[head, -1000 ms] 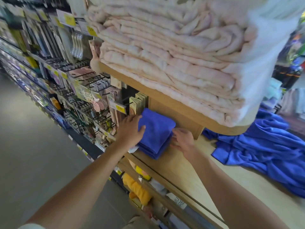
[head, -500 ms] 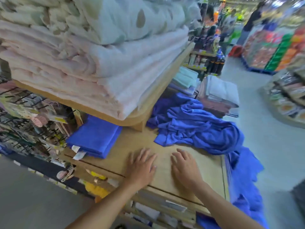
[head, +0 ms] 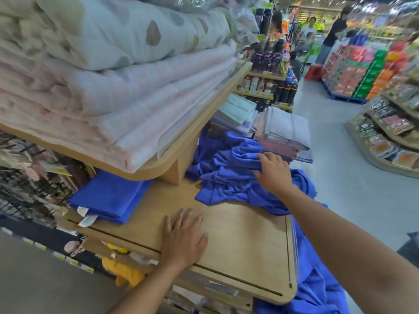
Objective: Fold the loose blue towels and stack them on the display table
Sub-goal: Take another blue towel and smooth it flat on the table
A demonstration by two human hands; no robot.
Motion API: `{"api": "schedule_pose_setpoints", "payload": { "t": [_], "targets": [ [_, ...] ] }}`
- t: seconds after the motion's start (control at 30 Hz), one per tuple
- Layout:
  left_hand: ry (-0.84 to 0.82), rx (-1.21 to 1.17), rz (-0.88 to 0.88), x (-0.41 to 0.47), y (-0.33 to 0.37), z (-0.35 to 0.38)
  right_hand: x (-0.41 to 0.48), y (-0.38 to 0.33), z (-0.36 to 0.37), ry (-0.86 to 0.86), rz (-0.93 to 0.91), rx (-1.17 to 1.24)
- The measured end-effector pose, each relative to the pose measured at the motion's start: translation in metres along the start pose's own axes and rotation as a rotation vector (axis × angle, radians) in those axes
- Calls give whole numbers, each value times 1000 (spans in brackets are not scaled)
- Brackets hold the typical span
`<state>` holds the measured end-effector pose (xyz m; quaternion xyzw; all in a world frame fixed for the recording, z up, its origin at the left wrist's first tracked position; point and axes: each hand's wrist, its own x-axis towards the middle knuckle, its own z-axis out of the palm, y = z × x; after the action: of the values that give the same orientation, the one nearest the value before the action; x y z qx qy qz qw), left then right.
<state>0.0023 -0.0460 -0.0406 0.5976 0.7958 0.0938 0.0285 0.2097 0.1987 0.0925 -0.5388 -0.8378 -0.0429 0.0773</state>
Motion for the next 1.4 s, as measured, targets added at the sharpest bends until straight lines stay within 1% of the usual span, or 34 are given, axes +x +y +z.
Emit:
{"api": "schedule_pose_setpoints", "payload": {
  "t": [0.07, 0.13, 0.23, 0.37, 0.43, 0.53, 0.63, 0.67, 0.7, 0.77, 0.8, 0.83, 0.87, 0.9, 0.93, 1.0, 1.1, 1.2, 1.27, 1.3, 1.33, 1.4],
  "targets": [
    [14, 1, 0, -1, -1, 1, 10, 0, 5, -33, -6, -57],
    [19, 0, -1, -1, -2, 2, 17, 0, 4, 23, 5, -14],
    [2, 10, -19, 1, -2, 3, 27, -1, -19, 137, 6, 121],
    [-16, -5, -23, -1, -1, -1, 36, -9, -88, 192, -2, 343],
    [-28, -26, -27, -1, -1, -6, 29, -17, -126, 228, -62, 418],
    [-40, -61, -25, -1, -2, -10, 1, -35, -172, 325, -247, 532],
    [35, -169, -3, -1, -5, -14, -57, -58, -184, 343, -431, 639],
    [104, -235, 7, 0, -5, -17, -79, -65, -175, 313, -505, 644],
    [201, -315, 15, -1, -6, -18, -102, -71, -160, 239, -577, 634],
    [380, -423, 49, -3, -9, -18, -148, -80, -113, -41, -665, 552],
    [412, -411, 64, -3, -11, -16, -168, -82, -85, -193, -672, 490],
    [404, -392, 61, -2, -13, -16, -186, -82, -58, -321, -656, 432],
    [371, -418, 24, 0, -13, -16, -201, -82, -33, -409, -640, 381],
    [352, -462, -17, 1, -13, -16, -213, -80, -13, -447, -640, 351],
    [332, -501, -53, 3, -13, -16, -221, -78, 0, -437, -645, 350],
    [290, -518, -86, 6, -11, -16, -225, -74, 12, -394, -598, 440],
    [265, -425, -65, 4, -9, -10, -212, -67, 13, -320, -402, 570],
    [250, -394, 59, -2, -3, -10, -187, -48, 14, -218, -208, 499],
    [222, -283, 143, -5, 4, -11, -177, -34, 22, -217, -108, 373],
    [209, -260, 148, -5, 6, -11, -175, -28, 26, -230, -44, 337],
    [193, -292, 118, -6, 6, -11, -175, -23, 30, -248, 30, 343],
    [166, -431, -13, -5, 0, -15, -175, -15, 35, -281, 146, 407]
  ]
}}
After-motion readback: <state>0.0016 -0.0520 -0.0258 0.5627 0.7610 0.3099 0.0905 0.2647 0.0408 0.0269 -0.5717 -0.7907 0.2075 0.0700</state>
